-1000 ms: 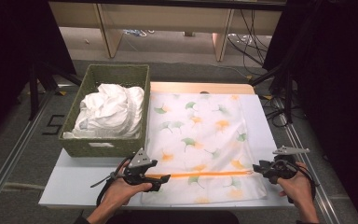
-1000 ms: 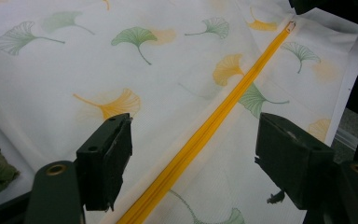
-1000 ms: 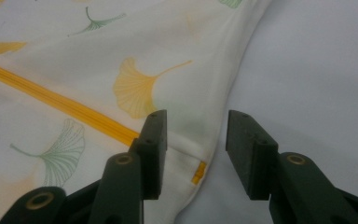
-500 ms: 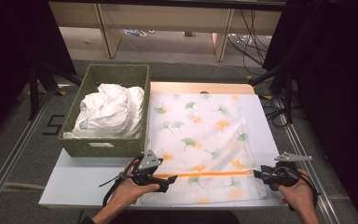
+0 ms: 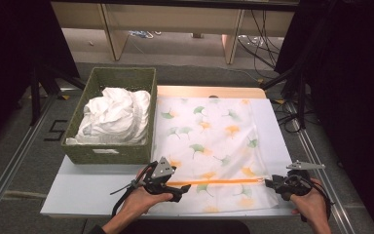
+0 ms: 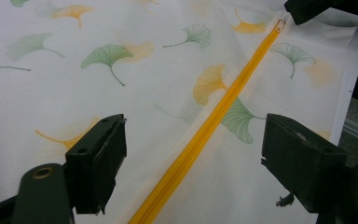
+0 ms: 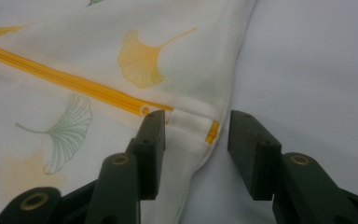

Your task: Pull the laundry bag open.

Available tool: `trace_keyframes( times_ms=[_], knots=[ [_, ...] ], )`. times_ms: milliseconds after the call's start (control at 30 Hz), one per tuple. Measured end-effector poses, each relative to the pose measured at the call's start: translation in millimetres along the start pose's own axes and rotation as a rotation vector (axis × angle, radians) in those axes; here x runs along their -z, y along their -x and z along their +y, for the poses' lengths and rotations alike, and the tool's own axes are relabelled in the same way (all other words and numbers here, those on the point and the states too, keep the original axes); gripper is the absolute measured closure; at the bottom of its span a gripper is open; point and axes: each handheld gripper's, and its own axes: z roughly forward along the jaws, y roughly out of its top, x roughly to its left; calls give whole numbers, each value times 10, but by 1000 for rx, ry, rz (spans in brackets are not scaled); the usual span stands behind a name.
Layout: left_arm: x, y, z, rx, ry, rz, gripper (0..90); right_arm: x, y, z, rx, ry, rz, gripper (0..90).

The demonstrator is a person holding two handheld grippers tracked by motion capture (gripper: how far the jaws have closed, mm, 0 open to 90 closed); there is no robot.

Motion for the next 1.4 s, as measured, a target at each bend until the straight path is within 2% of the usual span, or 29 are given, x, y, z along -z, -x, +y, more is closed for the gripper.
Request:
trace_keyframes(
  times_ms=[67, 100, 133, 200, 233, 267, 300, 400, 433, 467, 500, 600, 633, 667, 733, 767, 833, 867, 967, 1000, 1067, 1100, 1133, 1200, 1233, 1267, 1300, 1367, 1400],
  knots=[
    [22, -32, -1, -56, -25, 0, 216, -19, 27, -2, 38, 10, -4, 579],
    [11, -3, -12, -4, -4, -4, 216, -30, 27, -1, 36, 8, -4, 579],
    [22, -19, -10, -17, -12, -3, 216, -60, 20, -5, 30, 37, -1, 580],
    [23, -43, -7, -34, -10, -12, 217, -59, 36, 17, 25, 21, 16, 585],
    [17, -34, -13, -23, -3, -7, 217, -58, 8, 15, -7, 24, 1, 587],
    [15, -21, -22, 2, -5, -3, 217, -66, 5, 14, -6, 24, -4, 591],
    [15, -24, -26, -6, -9, 3, 217, -67, -7, 13, -11, 18, -3, 593],
    [12, -26, -27, -7, -26, -25, 217, -83, -19, 28, 69, 16, -29, 606],
    [2, -13, -30, 3, -15, -26, 217, -79, -56, 29, 50, -6, -37, 613],
    [5, -14, -30, -7, -19, -26, 218, -98, -46, 27, 104, 16, -57, 627],
    [3, -18, -29, -24, -12, -29, 218, -83, -75, 33, 71, -8, -48, 632],
    [-5, -9, -39, -26, -3, -24, 219, -89, -97, 28, 66, -6, -60, 651],
    [-8, 3, -41, -2, -5, -25, 219, -92, -105, 27, 62, -6, -56, 656],
    [-3, -5, -39, -14, -14, -27, 219, -117, -53, 32, 145, 25, -57, 663],
    [-16, 11, -35, 2, 1, -25, 220, -97, -93, 44, 109, -18, -49, 686],
    [-15, 7, -33, -7, -4, -22, 220, -112, -79, 45, 136, 5, -57, 693],
    [-14, -8, -24, -37, -22, -28, 221, -102, -114, 40, 94, -13, -59, 712],
    [-34, 14, -25, 1, -7, -45, 221, -104, -112, 39, 95, -9, -55, 729],
    [-44, 6, -17, -32, -8, -38, 222, -112, -82, 9, 107, 22, -28, 800],
    [-46, 16, -19, -14, -14, -34, 223, -104, -83, 8, 95, 21, -12, 813],
    [-56, 18, -11, -17, -21, -57, 224, -93, -79, -6, 93, 29, -2, 840],
    [-77, 33, -14, -14, 4, -53, 227, -82, -86, -14, 81, 33, -1, 844],
    [-68, 33, -12, -29, -16, -46, 229, -81, -75, -13, 92, 36, 14, 845],
    [-86, 52, -11, -20, -9, -58, 229, -73, -76, -8, 114, 44, 10, 847],
    [-96, 43, -5, -46, -14, -70, 231, -68, -72, -1, 134, 49, 12, 848],
    [-108, 69, -7, -18, -12, -67, 232, -54, -116, -1, 93, 50, 17, 849],
    [-120, 74, -4, -33, -11, -67, 235, -40, -121, 11, 105, 57, 8, 849],
    [-151, 96, -1, -16, -21, -81, 238, -23, -125, 54, 152, 69, 18, 850],
    [-171, 115, 4, -12, -16, -86, 240, -16, -141, 67, 152, 69, 20, 850]
  ],
)
